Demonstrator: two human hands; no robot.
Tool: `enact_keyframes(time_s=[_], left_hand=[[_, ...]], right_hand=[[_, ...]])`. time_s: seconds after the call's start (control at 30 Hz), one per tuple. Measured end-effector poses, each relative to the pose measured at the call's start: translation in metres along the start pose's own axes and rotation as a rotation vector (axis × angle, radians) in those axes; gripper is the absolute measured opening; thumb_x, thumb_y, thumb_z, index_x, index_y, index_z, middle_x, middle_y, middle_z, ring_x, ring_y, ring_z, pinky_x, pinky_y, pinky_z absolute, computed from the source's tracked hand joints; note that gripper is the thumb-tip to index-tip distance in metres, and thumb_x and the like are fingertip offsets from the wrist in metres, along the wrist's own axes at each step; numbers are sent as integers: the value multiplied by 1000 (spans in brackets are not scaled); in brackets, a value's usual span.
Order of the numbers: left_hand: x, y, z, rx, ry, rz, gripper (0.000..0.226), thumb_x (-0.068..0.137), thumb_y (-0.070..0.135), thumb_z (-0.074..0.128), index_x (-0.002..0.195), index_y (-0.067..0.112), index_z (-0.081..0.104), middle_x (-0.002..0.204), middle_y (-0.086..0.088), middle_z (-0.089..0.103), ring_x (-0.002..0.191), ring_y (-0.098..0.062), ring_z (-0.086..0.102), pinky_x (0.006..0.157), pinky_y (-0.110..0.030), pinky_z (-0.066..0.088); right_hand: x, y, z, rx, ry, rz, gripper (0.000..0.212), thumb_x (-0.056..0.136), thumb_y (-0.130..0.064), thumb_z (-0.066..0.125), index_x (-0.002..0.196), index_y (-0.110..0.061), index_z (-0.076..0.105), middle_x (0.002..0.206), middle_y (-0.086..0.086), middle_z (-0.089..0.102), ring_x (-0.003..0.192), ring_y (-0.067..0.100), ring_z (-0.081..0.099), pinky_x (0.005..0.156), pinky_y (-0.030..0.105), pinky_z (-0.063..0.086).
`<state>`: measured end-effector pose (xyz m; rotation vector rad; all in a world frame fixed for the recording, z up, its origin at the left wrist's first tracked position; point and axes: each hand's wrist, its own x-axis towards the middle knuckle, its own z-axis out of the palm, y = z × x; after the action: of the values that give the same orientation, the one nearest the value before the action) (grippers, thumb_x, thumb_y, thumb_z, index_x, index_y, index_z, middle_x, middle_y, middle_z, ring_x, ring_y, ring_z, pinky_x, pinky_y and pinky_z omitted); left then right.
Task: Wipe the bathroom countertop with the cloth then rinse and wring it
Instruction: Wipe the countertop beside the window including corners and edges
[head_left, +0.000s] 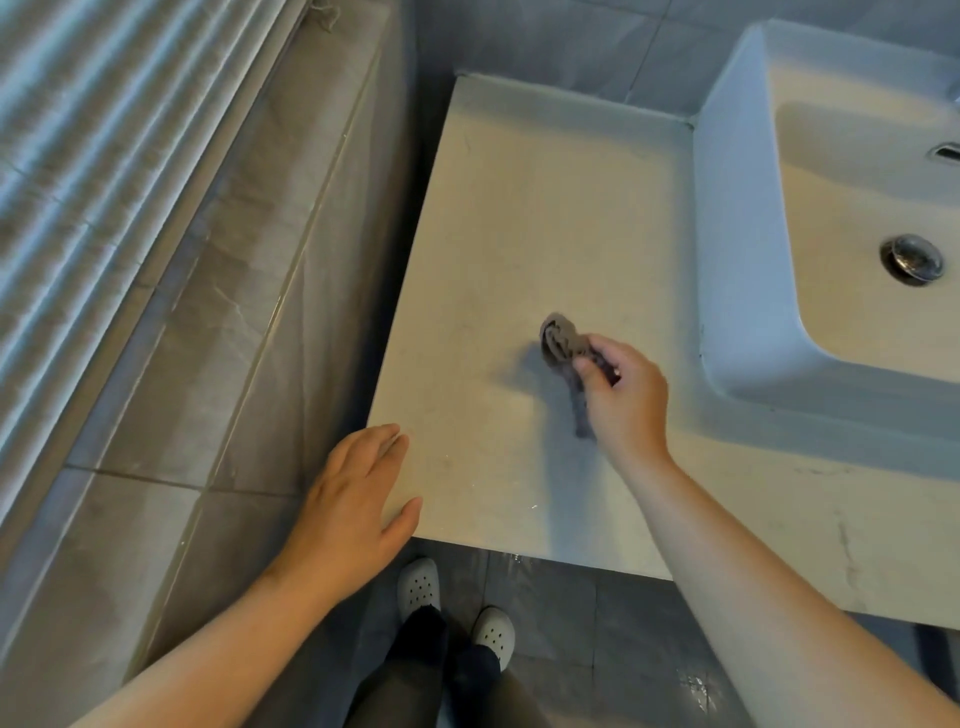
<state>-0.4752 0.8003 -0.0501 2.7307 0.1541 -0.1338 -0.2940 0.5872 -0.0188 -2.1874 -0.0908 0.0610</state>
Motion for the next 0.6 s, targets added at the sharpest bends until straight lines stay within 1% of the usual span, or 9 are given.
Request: enact_keyframes(time_s=[0.07, 0.13, 0.17, 0.2, 0.27, 0.4, 0.47, 0.57, 0.6], left_hand=[[0, 1, 0, -20, 12, -15, 70, 86, 52, 36, 139, 7, 45, 144, -2, 39, 133, -15, 27, 106, -28, 27], [0, 1, 0, -40, 21, -25, 70, 86, 52, 37, 139, 8, 45, 144, -1, 39, 133, -14, 27, 106, -28, 26], [-1, 0, 1, -47, 23, -26, 70, 86, 52, 36, 140, 9, 44, 145, -1, 38, 133, -13, 26, 106, -28, 26], [-1, 0, 1, -54, 24, -26, 70, 86, 53, 36, 140, 9, 43, 146, -1, 37, 134, -13, 26, 106, -28, 26], [-2, 0, 1, -57, 25, -31, 71, 86, 53, 36, 141, 9, 42, 146, 0, 36, 134, -13, 25, 106, -28, 25], [-2, 3, -1, -68, 37, -40, 71, 84, 53, 36, 139, 9, 44, 146, 0, 36, 133, -11, 24, 105, -27, 25], [-3, 4, -1, -104, 39, -45, 71, 84, 54, 37, 139, 10, 43, 146, 1, 35, 134, -9, 22, 106, -26, 23], [-6, 8, -2, -250, 74, -103, 68, 85, 51, 45, 139, 10, 44, 147, 2, 33, 132, 0, 18, 107, -20, 19], [-8, 10, -2, -290, 97, -124, 68, 84, 51, 46, 138, 10, 46, 146, 2, 34, 131, 2, 18, 106, -20, 19]], right_hand=[[25, 2, 8, -75, -1, -11, 24, 89, -9, 58, 108, -17, 70, 94, -2, 66, 85, 12, 58, 70, 6, 39], [37, 4, 20, -87, -34, -9, 23, 90, -10, 55, 104, -19, 70, 87, -1, 66, 82, 20, 60, 70, 25, 48], [38, 4, 28, -83, -40, -15, 23, 89, -10, 54, 102, -19, 70, 85, 0, 66, 81, 24, 61, 70, 31, 50], [36, 5, 35, -96, -37, -33, 23, 88, -8, 55, 102, -17, 70, 85, 2, 66, 82, 26, 62, 71, 33, 50], [24, 7, 48, -132, -47, -108, 25, 86, -6, 57, 106, -13, 70, 93, 4, 68, 87, 24, 61, 74, 28, 45], [-15, 9, 62, -132, -153, -201, 28, 87, -8, 58, 113, -13, 68, 103, 2, 68, 94, 19, 58, 80, 22, 40], [-35, 9, 61, -118, -181, -214, 28, 87, -8, 59, 113, -13, 68, 103, 0, 68, 95, 16, 57, 83, 18, 39], [-59, 6, 54, -83, -217, -199, 28, 87, -7, 62, 114, -15, 68, 102, -5, 66, 94, 8, 54, 83, 4, 35], [-65, 5, 51, -71, -241, -188, 29, 87, -7, 62, 114, -16, 68, 101, -7, 66, 93, 6, 53, 82, 3, 34]])
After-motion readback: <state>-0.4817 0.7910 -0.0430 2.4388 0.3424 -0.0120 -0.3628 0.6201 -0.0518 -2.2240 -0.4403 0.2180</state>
